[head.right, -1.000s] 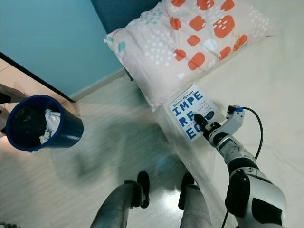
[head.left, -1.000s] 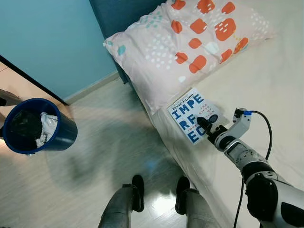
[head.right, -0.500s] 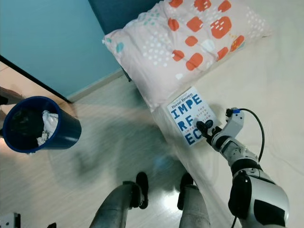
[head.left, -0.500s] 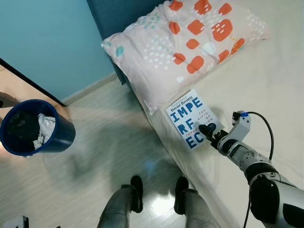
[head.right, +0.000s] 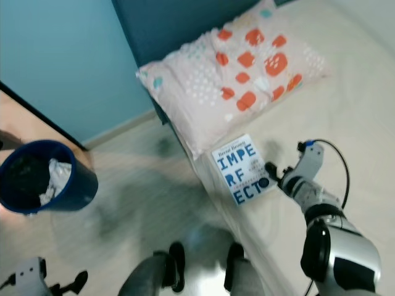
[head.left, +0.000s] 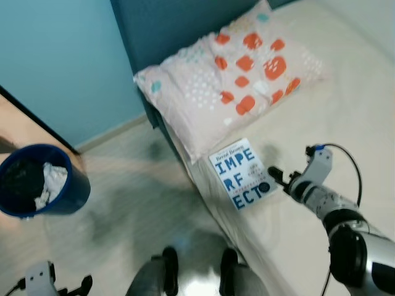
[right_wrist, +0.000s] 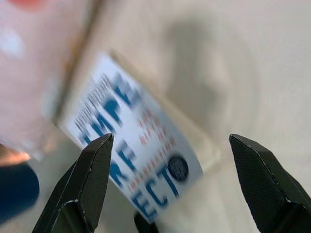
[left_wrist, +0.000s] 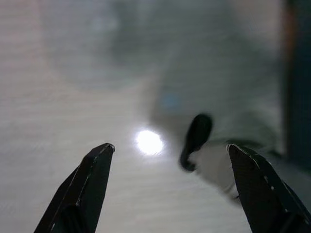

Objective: Clean up the room

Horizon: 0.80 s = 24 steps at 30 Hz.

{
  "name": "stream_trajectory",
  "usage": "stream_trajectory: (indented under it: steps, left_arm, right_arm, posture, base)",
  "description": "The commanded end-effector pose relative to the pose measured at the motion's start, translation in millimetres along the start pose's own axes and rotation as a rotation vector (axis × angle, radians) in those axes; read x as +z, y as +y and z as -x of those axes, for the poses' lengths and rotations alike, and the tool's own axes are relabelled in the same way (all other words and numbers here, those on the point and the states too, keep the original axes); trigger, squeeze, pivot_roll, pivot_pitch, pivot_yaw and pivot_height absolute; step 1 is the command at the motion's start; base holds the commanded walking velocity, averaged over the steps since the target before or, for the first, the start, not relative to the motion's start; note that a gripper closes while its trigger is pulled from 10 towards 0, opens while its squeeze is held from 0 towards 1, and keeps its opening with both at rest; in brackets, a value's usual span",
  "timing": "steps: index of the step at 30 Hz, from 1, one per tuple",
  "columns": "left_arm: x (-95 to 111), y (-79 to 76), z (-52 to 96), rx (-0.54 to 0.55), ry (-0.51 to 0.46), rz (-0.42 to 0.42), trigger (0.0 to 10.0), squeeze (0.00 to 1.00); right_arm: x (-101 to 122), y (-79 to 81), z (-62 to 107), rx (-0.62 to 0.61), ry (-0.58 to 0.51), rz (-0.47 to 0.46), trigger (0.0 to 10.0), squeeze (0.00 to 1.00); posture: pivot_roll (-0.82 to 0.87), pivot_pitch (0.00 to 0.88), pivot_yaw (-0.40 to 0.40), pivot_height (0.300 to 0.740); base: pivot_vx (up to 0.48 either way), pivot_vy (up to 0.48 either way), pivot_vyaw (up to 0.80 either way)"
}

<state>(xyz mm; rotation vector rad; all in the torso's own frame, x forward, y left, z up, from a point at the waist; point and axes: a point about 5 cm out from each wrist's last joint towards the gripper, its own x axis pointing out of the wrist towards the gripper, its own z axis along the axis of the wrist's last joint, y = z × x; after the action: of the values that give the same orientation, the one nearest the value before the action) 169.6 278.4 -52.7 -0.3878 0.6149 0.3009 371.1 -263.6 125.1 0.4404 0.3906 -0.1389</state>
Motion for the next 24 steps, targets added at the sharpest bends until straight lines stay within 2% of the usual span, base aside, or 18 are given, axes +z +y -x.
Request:
stream_trajectory:
  steps: [1, 2, 3, 4, 5, 7, 9, 12, 13, 15, 16, 17, 18, 19, 20, 21, 22, 24]
  left_arm:
    - [-18.6, 9.2, 7.7, 0.046, 0.059, 0.023, 10.0, 0.00]
    - [-19.1, 5.7, 5.1, 0.045, 0.064, 0.033, 10.0, 0.00]
    - [-19.0, -1.0, 0.9, 0.042, 0.070, 0.042, 10.0, 0.00]
    - [-19.0, -1.0, 0.9, 0.042, 0.070, 0.042, 10.0, 0.00]
    - [-19.1, -6.5, -2.3, 0.041, 0.076, 0.046, 10.0, 0.00]
    - [-19.1, -6.5, -2.3, 0.041, 0.076, 0.046, 10.0, 0.00]
    - [-18.4, -11.6, -5.8, 0.048, 0.084, 0.042, 10.0, 0.00]
    - [-13.5, -20.7, -14.0, 0.103, 0.109, -0.006, 10.0, 0.00]
    - [-13.5, -20.7, -14.0, 0.103, 0.109, -0.006, 10.0, 0.00]
    - [-9.5, -26.4, -18.0, 0.103, 0.109, -0.016, 10.0, 0.00]
    - [-9.5, -26.4, -18.0, 0.103, 0.109, -0.016, 10.0, 0.00]
    - [-9.4, -29.2, -19.3, 0.097, 0.115, -0.027, 10.0, 0.00]
    - [-12.2, -30.8, -19.4, 0.100, 0.139, -0.044, 10.0, 0.00]
    - [-12.2, -30.8, -19.4, 0.100, 0.139, -0.044, 10.0, 0.00]
    - [-20.4, -31.0, -17.7, 0.120, 0.191, -0.077, 10.0, 0.00]
    - [-20.4, -31.0, -17.7, 0.120, 0.191, -0.077, 10.0, 0.00]
    - [-26.6, -29.9, -15.6, 0.137, 0.226, -0.094, 10.0, 0.00]
    - [-26.6, -29.9, -15.6, 0.137, 0.226, -0.094, 10.0, 0.00]
  right_arm:
    - [-5.9, -2.6, 0.1, -0.007, 0.013, 0.009, 10.0, 0.15]
    - [-10.1, 9.3, -2.5, 0.053, 0.033, 0.030, 10.0, 0.00]
    - [-24.7, 27.8, -6.0, 0.146, 0.078, 0.079, 10.0, 0.00]
    - [-24.7, 27.8, -6.0, 0.146, 0.078, 0.079, 10.0, 0.00]
    - [-39.8, 41.3, -7.8, 0.203, 0.115, 0.117, 10.0, 0.00]
    - [-39.8, 41.3, -7.8, 0.203, 0.115, 0.117, 10.0, 0.00]
    - [-58.1, 52.3, -8.6, 0.240, 0.150, 0.126, 10.0, 0.00]
    - [-142.0, 66.8, 2.8, 0.277, 0.314, 0.157, 10.0, 0.00]
    - [-142.0, 66.8, 2.8, 0.277, 0.314, 0.157, 10.0, 0.00]
    - [-195.8, 60.2, 20.8, 0.272, 0.443, 0.321, 10.0, 0.00]
    - [-195.8, 60.2, 20.8, 0.272, 0.443, 0.321, 10.0, 0.00]
    - [-218.8, 47.8, 32.1, 0.243, 0.507, 0.415, 10.0, 0.00]
    - [-244.0, 25.3, 48.3, 0.149, 0.587, 0.429, 10.0, 0.00]
    - [-244.0, 25.3, 48.3, 0.149, 0.587, 0.429, 10.0, 0.00]
    - [-275.8, -9.2, 77.1, 0.012, 0.710, 0.431, 10.0, 0.00]
    - [-275.8, -9.2, 77.1, 0.012, 0.710, 0.431, 10.0, 0.00]
    - [-282.7, -24.6, 87.3, -0.048, 0.746, 0.442, 10.0, 0.00]
    - [-282.7, -24.6, 87.3, -0.048, 0.746, 0.442, 10.0, 0.00]
  posture:
    - [0.13, 0.228, 0.009, 0.740]
    - [0.12, 0.202, 0.001, 0.740]
    - [0.09, 0.146, -0.012, 0.740]
    - [0.09, 0.146, -0.012, 0.740]
    - [0.09, 0.141, -0.013, 0.740]
    - [0.09, 0.141, -0.013, 0.740]
    - [0.07, 0.113, -0.018, 0.740]
    - [0.02, 0.059, -0.018, 0.740]
    - [0.02, 0.059, -0.018, 0.740]
    - [0.02, 0.045, -0.020, 0.740]
    - [0.02, 0.045, -0.020, 0.740]
    - [0.00, 0.037, -0.022, 0.740]
    - [0.00, 0.027, -0.023, 0.740]
    - [0.00, 0.027, -0.023, 0.740]
    - [0.00, 0.026, -0.025, 0.740]
    - [0.00, 0.026, -0.025, 0.740]
    - [0.00, 0.027, -0.033, 0.740]
    - [0.00, 0.027, -0.033, 0.740]
  base:
    - [0.000, 0.000, 0.00]
    - [0.000, 0.000, 0.00]
    - [0.000, 0.000, 0.00]
    - [0.000, 0.000, 0.00]
    - [0.000, 0.000, 0.00]
    - [0.000, 0.000, 0.00]
    - [0.000, 0.000, 0.00]
    - [0.000, 0.000, 0.00]
    - [0.000, 0.000, 0.00]
    - [0.000, 0.000, 0.00]
    - [0.000, 0.000, 0.00]
    - [0.000, 0.000, 0.00]
    - [0.000, 0.000, 0.00]
    - [0.000, 0.000, 0.00]
    - [0.000, 0.000, 0.00]
    - [0.000, 0.000, 0.00]
    - [0.000, 0.000, 0.00]
    - [0.000, 0.000, 0.00]
